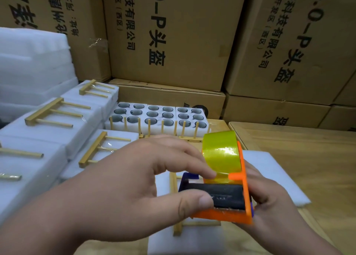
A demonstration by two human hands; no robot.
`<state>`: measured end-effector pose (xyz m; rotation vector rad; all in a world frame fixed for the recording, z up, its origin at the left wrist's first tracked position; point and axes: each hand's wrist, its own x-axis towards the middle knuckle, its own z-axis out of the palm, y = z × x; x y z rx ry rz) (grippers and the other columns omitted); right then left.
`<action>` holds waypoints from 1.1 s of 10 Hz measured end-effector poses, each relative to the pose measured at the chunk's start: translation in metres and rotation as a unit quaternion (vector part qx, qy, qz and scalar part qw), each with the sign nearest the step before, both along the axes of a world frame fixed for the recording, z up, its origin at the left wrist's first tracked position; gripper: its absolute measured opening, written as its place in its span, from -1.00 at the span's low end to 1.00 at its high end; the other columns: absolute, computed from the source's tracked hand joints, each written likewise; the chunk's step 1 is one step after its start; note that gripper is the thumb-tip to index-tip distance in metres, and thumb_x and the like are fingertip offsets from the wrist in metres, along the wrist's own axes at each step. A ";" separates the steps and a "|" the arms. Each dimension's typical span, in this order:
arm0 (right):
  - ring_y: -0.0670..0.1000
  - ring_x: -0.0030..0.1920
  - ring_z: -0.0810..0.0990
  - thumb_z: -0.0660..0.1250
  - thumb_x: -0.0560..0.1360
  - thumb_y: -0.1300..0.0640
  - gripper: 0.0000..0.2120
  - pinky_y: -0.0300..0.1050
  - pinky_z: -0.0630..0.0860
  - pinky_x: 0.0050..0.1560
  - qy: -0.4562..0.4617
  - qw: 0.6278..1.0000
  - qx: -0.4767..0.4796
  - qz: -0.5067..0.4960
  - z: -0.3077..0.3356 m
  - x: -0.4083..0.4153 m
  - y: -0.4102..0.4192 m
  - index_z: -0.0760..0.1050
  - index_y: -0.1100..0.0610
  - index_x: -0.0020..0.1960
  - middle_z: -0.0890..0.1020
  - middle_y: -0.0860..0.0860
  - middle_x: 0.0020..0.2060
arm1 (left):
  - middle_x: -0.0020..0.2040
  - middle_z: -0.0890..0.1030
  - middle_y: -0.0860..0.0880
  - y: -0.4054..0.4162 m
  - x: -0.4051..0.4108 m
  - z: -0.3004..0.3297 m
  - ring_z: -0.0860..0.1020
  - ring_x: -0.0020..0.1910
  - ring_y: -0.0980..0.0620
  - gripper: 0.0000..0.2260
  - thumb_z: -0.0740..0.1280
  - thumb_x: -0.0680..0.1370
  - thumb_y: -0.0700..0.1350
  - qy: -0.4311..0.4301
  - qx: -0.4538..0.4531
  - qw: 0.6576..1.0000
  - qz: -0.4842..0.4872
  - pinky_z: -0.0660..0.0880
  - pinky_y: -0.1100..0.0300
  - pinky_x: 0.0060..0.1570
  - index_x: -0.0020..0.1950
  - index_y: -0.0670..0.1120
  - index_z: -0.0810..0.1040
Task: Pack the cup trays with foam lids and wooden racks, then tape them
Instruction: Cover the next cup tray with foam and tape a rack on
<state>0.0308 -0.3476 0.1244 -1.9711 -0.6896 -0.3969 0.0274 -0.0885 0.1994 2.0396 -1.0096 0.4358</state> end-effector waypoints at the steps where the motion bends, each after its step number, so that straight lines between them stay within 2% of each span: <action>1: -0.24 0.20 0.61 0.47 0.33 0.43 -0.27 -0.30 0.54 0.17 -0.017 1.000 -0.006 -0.003 0.006 -0.001 0.003 0.60 -0.33 0.20 0.63 -0.36 0.17 | 0.04 0.68 0.21 0.001 0.000 -0.002 0.63 0.15 0.01 -0.76 0.42 0.45 0.22 -0.009 0.006 1.000 -0.004 0.59 -0.03 0.02 0.07 0.24 0.71; 2: -0.10 0.41 0.50 0.58 0.28 0.15 -0.53 -0.05 0.51 0.36 0.009 0.998 -0.056 -0.013 0.006 0.001 0.003 0.70 -0.18 0.14 0.64 -0.23 0.25 | 0.03 0.67 0.22 0.003 0.001 -0.002 0.63 0.15 0.02 -0.76 0.45 0.44 0.25 -0.026 0.018 0.999 -0.008 0.58 0.02 0.01 0.06 0.24 0.71; 3: -0.02 0.51 0.38 0.61 0.23 -0.02 -0.55 0.13 0.43 0.44 0.035 0.993 -0.098 -0.051 0.009 0.000 0.001 0.72 -0.06 0.12 0.62 -0.14 0.30 | 0.01 0.68 0.22 0.002 0.004 -0.002 0.65 0.10 0.04 -0.78 0.47 0.45 0.23 -0.030 0.019 0.999 -0.008 0.58 0.03 -0.01 0.05 0.22 0.73; 4: -0.01 0.51 0.38 0.67 0.24 -0.02 -0.54 0.17 0.42 0.44 0.035 0.993 -0.103 -0.048 0.011 -0.002 0.001 0.72 -0.07 0.13 0.62 -0.14 0.30 | 0.02 0.70 0.17 0.003 0.006 -0.003 0.66 0.11 0.01 -0.78 0.48 0.45 0.19 0.009 0.007 0.999 -0.031 0.59 0.01 0.02 0.05 0.17 0.74; 5: -0.01 0.53 0.36 0.67 0.31 -0.01 -0.58 0.17 0.41 0.45 0.034 0.990 -0.126 -0.050 0.007 0.000 -0.003 0.71 -0.08 0.15 0.60 -0.18 0.31 | 0.06 0.70 0.13 0.006 0.010 -0.002 0.65 0.16 0.00 -0.80 0.46 0.49 0.19 0.101 0.009 0.994 -0.052 0.56 0.04 0.11 0.04 0.17 0.73; 6: -0.10 0.55 0.29 0.62 0.31 -0.14 -0.54 0.12 0.38 0.48 0.053 0.986 -0.146 -0.054 0.003 0.004 -0.006 0.68 -0.11 0.18 0.58 -0.22 0.33 | 0.02 0.71 0.15 0.005 0.013 -0.005 0.66 0.12 0.08 -0.82 0.43 0.50 0.17 0.132 -0.013 0.991 -0.028 0.53 0.19 0.10 -0.01 0.15 0.74; 7: -0.21 0.54 0.26 0.50 0.30 -0.36 -0.49 0.03 0.35 0.50 0.035 0.985 -0.159 -0.063 0.000 0.008 -0.005 0.67 -0.17 0.18 0.57 -0.31 0.29 | -0.03 0.71 0.24 0.001 0.013 -0.009 0.66 0.06 0.19 -0.82 0.40 0.49 0.20 0.128 -0.016 0.991 0.027 0.55 0.18 0.03 -0.05 0.17 0.73; 8: -0.35 0.48 0.25 0.39 0.31 -0.49 -0.44 -0.10 0.28 0.48 0.020 0.984 -0.171 -0.051 -0.002 0.011 -0.005 0.56 -0.33 0.25 0.53 -0.44 0.27 | -0.05 0.66 0.40 -0.001 0.012 -0.012 0.61 0.04 0.38 -0.86 0.41 0.46 0.20 0.089 -0.004 0.992 0.091 0.47 0.44 0.00 -0.04 0.24 0.70; 9: -0.35 0.47 0.25 0.46 0.29 -0.42 -0.48 -0.16 0.24 0.48 0.025 0.982 -0.180 -0.045 -0.007 0.016 -0.007 0.58 -0.32 0.21 0.53 -0.43 0.26 | -0.11 0.66 0.39 -0.002 0.011 -0.013 0.62 -0.03 0.36 -0.94 0.43 0.47 0.13 0.051 0.008 0.991 0.120 0.40 0.50 0.01 -0.13 0.20 0.70; 10: -0.42 0.40 0.30 0.48 0.30 -0.35 -0.56 -0.37 0.18 0.45 0.011 0.983 -0.177 -0.041 -0.009 0.019 -0.005 0.61 -0.27 0.14 0.58 -0.41 0.18 | -0.15 0.65 0.30 -0.003 0.011 -0.013 0.62 -0.07 0.29 -0.93 0.41 0.53 0.06 -0.006 0.026 0.990 0.138 0.40 0.46 -0.07 -0.14 0.16 0.66; 11: -0.46 0.33 0.32 0.48 0.30 -0.35 -0.59 -0.54 0.16 0.33 0.008 0.984 -0.172 -0.040 -0.008 0.022 -0.003 0.57 -0.36 0.13 0.58 -0.45 0.11 | -0.18 0.63 0.25 -0.004 0.012 -0.013 0.57 -0.09 0.24 -0.86 0.30 0.58 0.10 -0.054 0.037 0.985 0.160 0.42 0.33 -0.05 -0.11 0.15 0.63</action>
